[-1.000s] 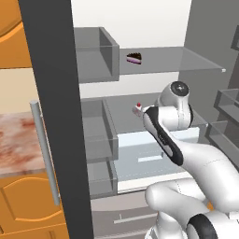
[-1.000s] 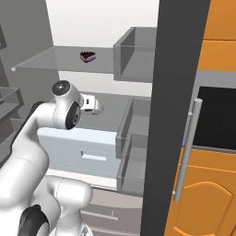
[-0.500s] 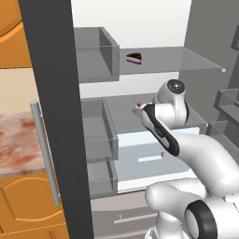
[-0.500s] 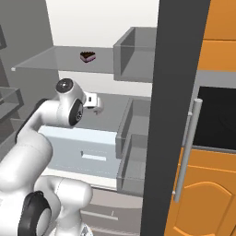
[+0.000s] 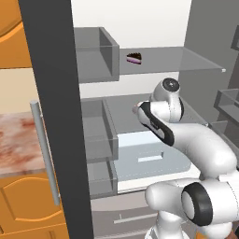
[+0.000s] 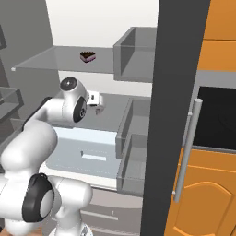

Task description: Take the cakes from the fridge and place them on the empty tray on the dining counter.

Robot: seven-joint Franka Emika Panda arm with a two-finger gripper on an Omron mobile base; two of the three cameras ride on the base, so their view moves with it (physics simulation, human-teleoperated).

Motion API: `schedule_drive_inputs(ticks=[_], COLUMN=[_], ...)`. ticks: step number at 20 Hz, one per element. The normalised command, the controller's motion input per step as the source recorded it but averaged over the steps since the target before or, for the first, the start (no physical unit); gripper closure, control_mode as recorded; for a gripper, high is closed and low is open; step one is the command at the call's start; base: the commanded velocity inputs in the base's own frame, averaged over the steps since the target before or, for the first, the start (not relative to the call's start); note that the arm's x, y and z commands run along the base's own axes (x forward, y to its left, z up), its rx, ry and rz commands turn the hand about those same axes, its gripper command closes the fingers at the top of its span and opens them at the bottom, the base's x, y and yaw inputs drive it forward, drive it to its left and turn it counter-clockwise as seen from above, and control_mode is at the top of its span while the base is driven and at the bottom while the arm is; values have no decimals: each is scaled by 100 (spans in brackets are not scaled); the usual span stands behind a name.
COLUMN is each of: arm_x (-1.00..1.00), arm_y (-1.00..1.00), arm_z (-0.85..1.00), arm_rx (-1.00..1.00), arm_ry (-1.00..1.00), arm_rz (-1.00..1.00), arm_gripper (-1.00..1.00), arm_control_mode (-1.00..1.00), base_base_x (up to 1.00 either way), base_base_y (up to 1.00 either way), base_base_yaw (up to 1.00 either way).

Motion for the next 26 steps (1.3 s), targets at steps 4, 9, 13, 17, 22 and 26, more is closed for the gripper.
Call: schedule_drive_inputs(ticks=[4,9,13,17,22,26], arm_x=[31,26,29,26,27,28], arm_y=[0,0,0,1,6,0], arm_z=[-6,-9,-13,-14,-16,-15], arm_rx=[1,0,3,5,3,0], arm_ry=[0,0,0,0,0,0], arm_rz=[-2,-1,-1,0,0,0], arm_gripper=[-100,-100,-100,-100,-100,-100], arm_control_mode=[-100,-100,-100,-100,-100,-100], base_base_x=[0,0,0,0,0,0], base_base_y=[0,0,0,0,0,0], base_base_yaw=[0,0,0,0,0,0])
